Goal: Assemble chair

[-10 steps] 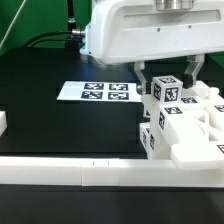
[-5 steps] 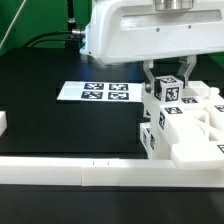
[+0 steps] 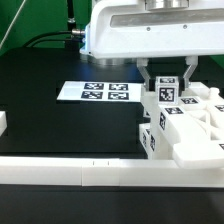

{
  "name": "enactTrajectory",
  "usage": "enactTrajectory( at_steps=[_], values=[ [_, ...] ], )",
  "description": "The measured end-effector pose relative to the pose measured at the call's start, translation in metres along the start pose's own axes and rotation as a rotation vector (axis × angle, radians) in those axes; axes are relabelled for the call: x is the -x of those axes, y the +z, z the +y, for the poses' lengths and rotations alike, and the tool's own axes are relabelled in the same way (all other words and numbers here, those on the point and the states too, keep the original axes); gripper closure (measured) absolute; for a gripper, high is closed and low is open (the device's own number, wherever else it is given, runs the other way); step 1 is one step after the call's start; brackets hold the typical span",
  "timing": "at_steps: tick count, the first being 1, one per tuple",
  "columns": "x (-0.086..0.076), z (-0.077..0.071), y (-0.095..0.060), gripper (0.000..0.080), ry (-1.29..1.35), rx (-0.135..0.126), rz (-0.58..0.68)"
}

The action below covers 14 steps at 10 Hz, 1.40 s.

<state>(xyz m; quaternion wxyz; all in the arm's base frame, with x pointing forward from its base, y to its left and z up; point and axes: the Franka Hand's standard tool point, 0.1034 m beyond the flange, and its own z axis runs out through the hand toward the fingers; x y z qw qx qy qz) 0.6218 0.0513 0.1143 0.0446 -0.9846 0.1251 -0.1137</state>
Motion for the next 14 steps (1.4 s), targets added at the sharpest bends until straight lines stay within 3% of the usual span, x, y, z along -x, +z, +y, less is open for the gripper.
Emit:
enactTrajectory(
  at_steps=[5,7,11,14],
  values=[
    [0.000,0.001,0.000,0.0515,0.320,-0.020,-0.007],
    [-0.001,0.005,0.000,0.0515,0.561,-0.037,0.012],
    [-0.002,0.009,-0.002,0.0515,0.961,-0.009,0.018],
    [-0.003,0.010,-0.002,0.0514,0.931,-0.010,0.018]
  ],
)
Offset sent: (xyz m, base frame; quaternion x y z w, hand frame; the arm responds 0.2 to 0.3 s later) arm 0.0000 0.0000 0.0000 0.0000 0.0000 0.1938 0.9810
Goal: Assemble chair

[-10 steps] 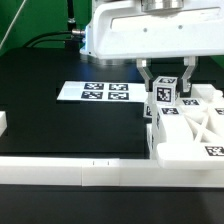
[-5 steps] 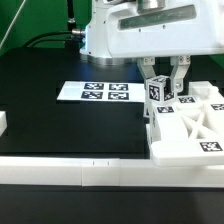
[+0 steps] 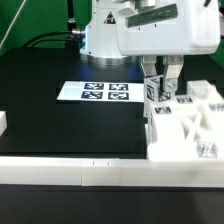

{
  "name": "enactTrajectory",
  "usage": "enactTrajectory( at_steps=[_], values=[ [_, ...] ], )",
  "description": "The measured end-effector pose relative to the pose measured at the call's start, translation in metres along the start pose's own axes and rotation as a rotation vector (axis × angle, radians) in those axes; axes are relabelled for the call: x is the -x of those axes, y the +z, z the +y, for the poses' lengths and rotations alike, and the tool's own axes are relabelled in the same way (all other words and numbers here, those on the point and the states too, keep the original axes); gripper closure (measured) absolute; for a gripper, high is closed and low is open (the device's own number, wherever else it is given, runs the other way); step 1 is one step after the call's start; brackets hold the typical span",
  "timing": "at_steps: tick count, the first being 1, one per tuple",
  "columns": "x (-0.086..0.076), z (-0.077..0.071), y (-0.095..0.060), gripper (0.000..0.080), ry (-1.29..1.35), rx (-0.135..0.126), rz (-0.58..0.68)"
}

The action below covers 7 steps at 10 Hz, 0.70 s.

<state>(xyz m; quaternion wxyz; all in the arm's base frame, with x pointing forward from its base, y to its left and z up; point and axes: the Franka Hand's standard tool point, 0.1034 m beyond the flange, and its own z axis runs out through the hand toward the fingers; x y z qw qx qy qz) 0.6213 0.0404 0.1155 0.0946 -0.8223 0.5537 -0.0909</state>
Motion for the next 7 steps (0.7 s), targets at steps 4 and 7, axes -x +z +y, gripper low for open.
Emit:
enactTrajectory(
  at_steps=[4,7],
  values=[
    [0.0027,0.0014,0.0024,0.0157,-0.289,0.010,-0.003],
    [0.0031,0.0010,0.0022,0.0150,-0.596,0.014,-0.012]
  ],
)
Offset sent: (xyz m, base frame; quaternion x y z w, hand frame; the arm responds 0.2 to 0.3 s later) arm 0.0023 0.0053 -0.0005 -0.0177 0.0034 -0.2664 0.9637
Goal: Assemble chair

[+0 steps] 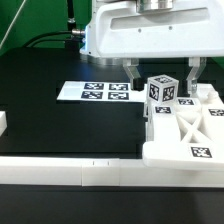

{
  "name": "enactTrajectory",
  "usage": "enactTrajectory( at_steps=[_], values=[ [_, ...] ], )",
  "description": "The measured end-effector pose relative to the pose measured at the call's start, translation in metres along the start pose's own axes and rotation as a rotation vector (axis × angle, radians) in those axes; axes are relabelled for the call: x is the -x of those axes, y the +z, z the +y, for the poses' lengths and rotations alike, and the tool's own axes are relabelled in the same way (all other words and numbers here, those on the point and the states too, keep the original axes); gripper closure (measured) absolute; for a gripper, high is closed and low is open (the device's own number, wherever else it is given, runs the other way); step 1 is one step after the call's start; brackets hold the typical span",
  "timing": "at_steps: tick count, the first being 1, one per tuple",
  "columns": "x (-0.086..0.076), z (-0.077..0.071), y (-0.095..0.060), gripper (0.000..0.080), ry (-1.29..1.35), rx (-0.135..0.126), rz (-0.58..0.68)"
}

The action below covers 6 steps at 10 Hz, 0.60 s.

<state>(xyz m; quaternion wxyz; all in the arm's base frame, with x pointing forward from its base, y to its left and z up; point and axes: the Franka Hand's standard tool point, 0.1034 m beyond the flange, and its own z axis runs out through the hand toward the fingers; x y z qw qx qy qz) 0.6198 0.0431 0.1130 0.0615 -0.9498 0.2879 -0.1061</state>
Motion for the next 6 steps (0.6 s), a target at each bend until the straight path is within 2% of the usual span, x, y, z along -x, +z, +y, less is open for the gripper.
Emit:
enactTrajectory(
  at_steps=[2,4,6],
  values=[
    [-0.0002,0.0003,0.0000,0.0150,-0.133,0.000,0.000],
    [-0.0002,0.0002,0.0000,0.0150,-0.431,0.014,0.001],
    [0.0040,-0.0051,0.0002,0.0150,-0.603,0.020,-0.010]
  ],
)
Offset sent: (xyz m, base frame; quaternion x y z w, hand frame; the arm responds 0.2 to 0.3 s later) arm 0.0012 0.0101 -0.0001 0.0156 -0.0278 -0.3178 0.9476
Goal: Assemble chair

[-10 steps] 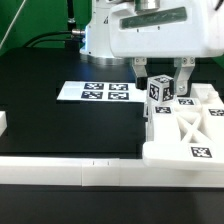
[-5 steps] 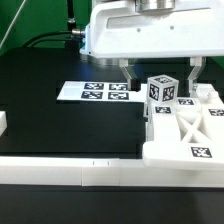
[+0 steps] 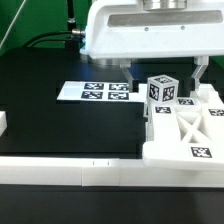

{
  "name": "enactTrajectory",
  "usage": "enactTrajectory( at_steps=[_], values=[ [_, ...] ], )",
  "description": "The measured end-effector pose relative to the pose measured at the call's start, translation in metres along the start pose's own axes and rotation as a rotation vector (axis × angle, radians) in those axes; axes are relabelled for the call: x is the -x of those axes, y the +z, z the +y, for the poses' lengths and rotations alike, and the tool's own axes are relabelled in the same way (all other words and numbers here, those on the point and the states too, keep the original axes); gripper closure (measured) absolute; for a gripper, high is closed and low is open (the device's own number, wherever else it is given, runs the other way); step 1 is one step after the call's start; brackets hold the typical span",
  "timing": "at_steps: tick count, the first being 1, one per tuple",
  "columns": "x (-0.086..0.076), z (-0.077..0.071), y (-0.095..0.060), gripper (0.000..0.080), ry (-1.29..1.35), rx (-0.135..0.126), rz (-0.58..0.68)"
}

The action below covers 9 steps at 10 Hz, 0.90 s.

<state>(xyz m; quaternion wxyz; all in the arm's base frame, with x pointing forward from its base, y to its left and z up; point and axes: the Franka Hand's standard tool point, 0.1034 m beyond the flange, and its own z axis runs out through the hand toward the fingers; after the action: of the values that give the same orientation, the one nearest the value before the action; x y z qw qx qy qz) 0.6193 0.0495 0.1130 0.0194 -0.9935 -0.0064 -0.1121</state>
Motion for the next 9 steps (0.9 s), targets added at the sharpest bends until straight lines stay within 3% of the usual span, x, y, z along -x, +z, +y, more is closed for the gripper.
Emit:
enactTrajectory(
  at_steps=[4,6,9],
  values=[
    [0.003,-0.001,0.001,0.0150,-0.043,-0.003,-0.027],
    [0.015,-0.006,0.001,0.0150,-0.061,-0.027,-0.159],
    [0.011,-0.009,-0.003,0.0150,-0.101,-0.038,-0.213]
  ],
)
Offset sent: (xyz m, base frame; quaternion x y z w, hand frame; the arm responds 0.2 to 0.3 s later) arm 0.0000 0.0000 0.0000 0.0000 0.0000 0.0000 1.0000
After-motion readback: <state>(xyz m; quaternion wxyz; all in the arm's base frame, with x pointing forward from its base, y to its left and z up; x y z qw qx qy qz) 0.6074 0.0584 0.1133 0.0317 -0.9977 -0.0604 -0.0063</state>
